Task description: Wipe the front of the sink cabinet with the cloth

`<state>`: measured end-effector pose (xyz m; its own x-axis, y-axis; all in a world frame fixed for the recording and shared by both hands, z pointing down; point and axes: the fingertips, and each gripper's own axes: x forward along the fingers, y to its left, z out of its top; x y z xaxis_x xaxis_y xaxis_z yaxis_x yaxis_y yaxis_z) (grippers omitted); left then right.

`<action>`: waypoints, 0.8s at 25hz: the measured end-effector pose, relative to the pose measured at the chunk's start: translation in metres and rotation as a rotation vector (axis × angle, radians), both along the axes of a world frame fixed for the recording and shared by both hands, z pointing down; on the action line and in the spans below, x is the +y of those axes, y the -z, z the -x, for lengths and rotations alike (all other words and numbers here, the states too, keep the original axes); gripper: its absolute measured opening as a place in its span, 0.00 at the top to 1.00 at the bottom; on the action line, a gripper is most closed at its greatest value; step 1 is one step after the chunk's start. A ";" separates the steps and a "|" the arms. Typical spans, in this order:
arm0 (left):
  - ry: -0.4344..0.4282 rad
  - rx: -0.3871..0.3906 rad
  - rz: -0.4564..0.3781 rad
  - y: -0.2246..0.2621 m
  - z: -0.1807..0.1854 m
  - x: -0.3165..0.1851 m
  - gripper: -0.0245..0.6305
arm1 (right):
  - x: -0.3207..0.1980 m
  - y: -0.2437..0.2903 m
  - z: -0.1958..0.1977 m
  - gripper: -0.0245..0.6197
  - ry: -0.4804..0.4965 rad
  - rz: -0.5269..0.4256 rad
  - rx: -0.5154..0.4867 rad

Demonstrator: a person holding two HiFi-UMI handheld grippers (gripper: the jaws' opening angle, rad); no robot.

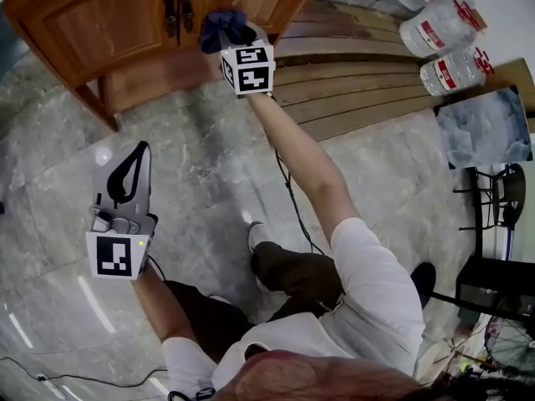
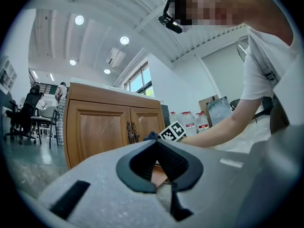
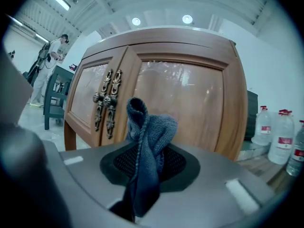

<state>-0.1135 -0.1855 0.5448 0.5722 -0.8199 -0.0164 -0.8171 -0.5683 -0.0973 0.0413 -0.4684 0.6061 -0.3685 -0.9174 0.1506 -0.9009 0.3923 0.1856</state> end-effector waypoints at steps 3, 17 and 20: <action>-0.008 0.020 0.007 -0.001 -0.004 -0.003 0.96 | -0.007 -0.003 -0.030 0.79 -0.043 -0.001 0.029; -0.069 0.022 0.033 -0.015 -0.024 -0.011 0.96 | -0.020 -0.008 -0.144 0.79 -0.258 0.023 0.014; -0.076 0.020 0.040 -0.017 -0.026 -0.010 0.96 | -0.020 -0.007 -0.166 0.79 -0.303 0.029 -0.002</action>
<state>-0.0874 -0.1952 0.5622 0.6328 -0.7743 0.0039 -0.7729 -0.6320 -0.0576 0.2069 -0.4886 0.6133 -0.0793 -0.9809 0.1778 -0.9781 0.1110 0.1762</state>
